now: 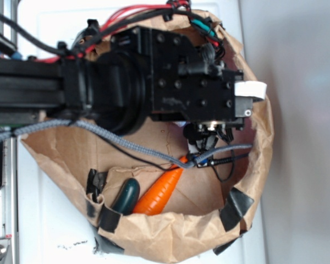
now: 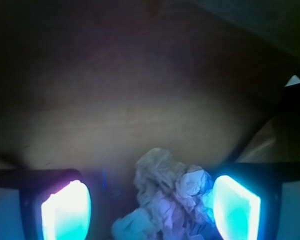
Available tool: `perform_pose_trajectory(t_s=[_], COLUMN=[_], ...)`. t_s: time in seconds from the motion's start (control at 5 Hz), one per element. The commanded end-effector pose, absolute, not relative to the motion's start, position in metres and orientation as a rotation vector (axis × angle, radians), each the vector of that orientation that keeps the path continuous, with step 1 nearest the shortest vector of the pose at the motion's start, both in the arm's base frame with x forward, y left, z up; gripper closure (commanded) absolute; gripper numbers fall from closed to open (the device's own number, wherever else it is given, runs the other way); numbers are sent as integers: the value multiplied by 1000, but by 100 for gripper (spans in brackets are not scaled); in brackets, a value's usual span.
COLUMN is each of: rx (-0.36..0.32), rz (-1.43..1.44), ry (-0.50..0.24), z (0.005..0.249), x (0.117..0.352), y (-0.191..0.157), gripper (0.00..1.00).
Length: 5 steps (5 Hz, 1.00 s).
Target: Grab the white paper.
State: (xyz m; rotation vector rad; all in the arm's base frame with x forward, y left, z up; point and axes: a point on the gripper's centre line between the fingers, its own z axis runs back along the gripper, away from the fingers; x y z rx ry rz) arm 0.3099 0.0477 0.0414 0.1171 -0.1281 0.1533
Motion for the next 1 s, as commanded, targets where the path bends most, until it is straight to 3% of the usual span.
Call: perform_pose_trajectory(t_s=[0.0,0.8], rx=[141,167], rz=[175,201], ry=[-171,-231], z=[51,59], x=[322,327], y=[52,54], gripper=[100,100])
